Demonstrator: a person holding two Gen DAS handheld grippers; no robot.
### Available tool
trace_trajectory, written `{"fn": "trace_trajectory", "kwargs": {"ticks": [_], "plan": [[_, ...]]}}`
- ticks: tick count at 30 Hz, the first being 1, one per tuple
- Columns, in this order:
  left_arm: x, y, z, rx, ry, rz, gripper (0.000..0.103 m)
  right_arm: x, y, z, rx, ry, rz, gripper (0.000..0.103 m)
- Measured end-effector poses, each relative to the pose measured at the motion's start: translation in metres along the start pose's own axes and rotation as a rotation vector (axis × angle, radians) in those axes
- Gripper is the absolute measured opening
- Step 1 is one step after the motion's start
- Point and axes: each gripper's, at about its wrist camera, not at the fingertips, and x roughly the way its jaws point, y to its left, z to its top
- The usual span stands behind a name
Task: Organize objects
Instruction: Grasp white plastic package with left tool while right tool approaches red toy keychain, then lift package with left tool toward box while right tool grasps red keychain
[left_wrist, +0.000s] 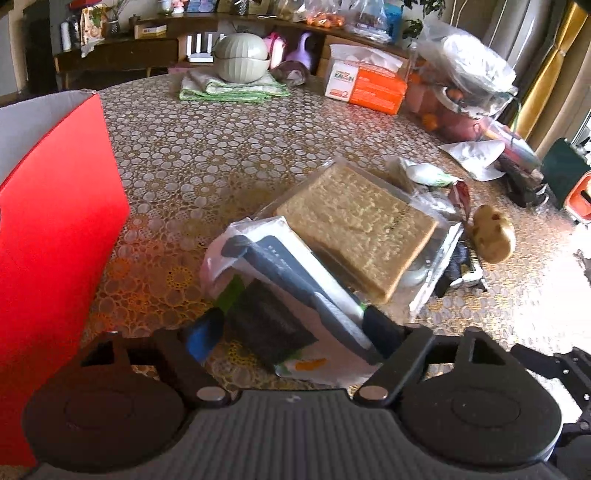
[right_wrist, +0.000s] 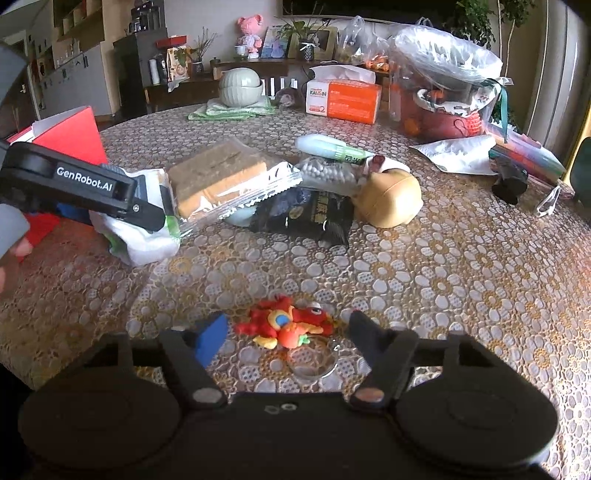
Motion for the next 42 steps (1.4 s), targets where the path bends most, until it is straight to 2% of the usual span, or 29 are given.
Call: {"fn": "trace_trajectory", "kwargs": {"ticks": [1,2,3,5,11,20,30,42], "plan": [[-0.001,0.000,0.000,-0.001,-0.002,-0.003,0.068,0.000,0.001,0.001,-0.001,-0.001,-0.005,0.062],[-0.003,0.000,-0.001,-0.005,-0.008,-0.018,0.052,0.000,0.001,0.001,-0.004,-0.002,-0.009,0.060],[-0.007,0.000,-0.002,-0.011,-0.017,-0.040,0.046,0.000,0.002,0.001,-0.007,-0.002,-0.012,0.060],[-0.013,-0.003,-0.003,-0.002,-0.029,-0.025,0.034,-0.001,0.003,0.001,-0.008,-0.003,-0.019,0.060],[-0.030,0.000,-0.009,0.025,-0.054,-0.028,0.022,-0.012,0.007,0.002,-0.017,-0.013,-0.021,0.059],[-0.058,0.009,-0.025,0.071,-0.078,-0.030,0.012,-0.046,0.021,0.005,-0.036,-0.047,-0.010,0.059],[-0.098,0.015,-0.041,0.141,-0.115,-0.022,0.011,-0.082,0.041,0.021,-0.054,-0.071,0.029,0.059],[-0.157,0.039,-0.037,0.184,-0.168,-0.044,0.011,-0.111,0.085,0.063,-0.138,-0.129,0.094,0.059]]}}
